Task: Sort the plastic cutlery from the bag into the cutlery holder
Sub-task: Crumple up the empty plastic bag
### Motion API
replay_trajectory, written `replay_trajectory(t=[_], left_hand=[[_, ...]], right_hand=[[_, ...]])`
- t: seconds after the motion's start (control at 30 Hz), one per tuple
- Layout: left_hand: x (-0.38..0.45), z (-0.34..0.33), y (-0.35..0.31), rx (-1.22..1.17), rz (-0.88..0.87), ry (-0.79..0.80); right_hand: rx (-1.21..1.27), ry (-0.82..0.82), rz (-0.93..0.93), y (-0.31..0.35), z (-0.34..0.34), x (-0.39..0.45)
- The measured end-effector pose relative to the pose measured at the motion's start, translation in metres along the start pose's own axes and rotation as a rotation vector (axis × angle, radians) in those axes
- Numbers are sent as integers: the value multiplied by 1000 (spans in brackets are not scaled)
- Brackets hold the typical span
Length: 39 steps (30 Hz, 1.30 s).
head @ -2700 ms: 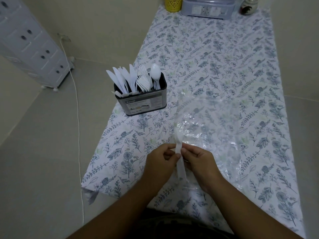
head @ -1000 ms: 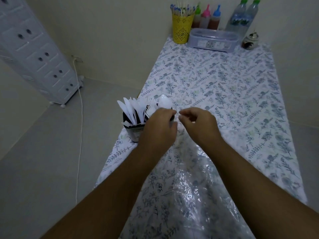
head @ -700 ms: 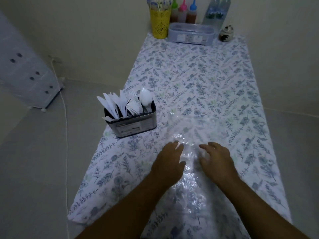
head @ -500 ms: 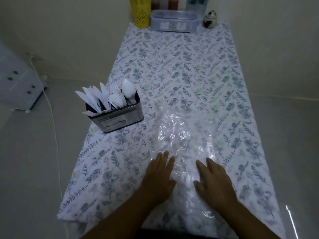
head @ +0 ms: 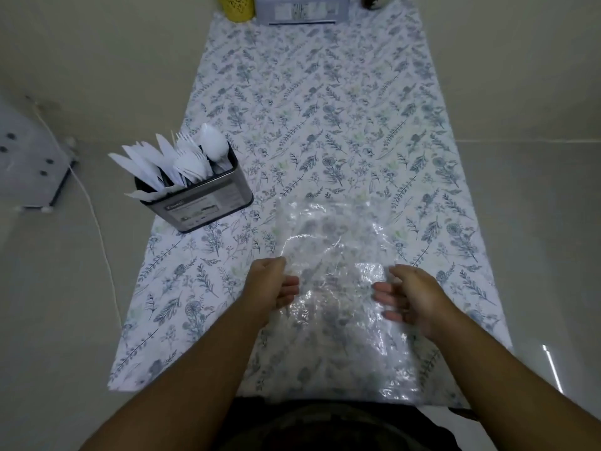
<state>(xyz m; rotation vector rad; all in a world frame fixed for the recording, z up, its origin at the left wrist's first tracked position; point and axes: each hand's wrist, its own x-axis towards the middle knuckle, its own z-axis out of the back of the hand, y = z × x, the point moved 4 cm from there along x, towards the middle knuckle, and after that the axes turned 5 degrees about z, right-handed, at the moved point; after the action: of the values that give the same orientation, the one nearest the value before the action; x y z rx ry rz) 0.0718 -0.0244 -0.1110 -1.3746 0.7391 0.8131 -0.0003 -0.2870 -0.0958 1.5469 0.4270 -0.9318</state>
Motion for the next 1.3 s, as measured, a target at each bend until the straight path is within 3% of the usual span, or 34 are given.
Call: replay_trajectory(t=[0.13, 0.3, 0.47, 0.63, 0.73, 0.87, 1.07, 1.1, 1.3], left_hand=[[-4, 9, 5, -161, 76, 103], [-10, 21, 6, -258, -55, 129], [-11, 35, 3, -9, -110, 170], [-15, 42, 2, 134, -184, 356], [-14, 43, 3, 420, -350, 231], [-20, 33, 10, 503, -519, 16], [-50, 6, 18, 824, -789, -448], [-56, 1, 18, 861, -834, -469], [-54, -43, 32, 1175, -912, -3]], right_hand=[[28, -55, -11, -7, 12, 9], [166, 40, 3, -10, 11, 10], [234, 106, -55, -10, 14, 13], [-125, 238, 85, -4, 17, 9], [-512, 136, 183, 3, 20, 2], [-697, -83, 256, 8, 12, -4], [-186, -133, 422, 6, 3, -25], [-130, -143, 424, 4, 0, -28], [120, -114, 210, -17, -7, -35]])
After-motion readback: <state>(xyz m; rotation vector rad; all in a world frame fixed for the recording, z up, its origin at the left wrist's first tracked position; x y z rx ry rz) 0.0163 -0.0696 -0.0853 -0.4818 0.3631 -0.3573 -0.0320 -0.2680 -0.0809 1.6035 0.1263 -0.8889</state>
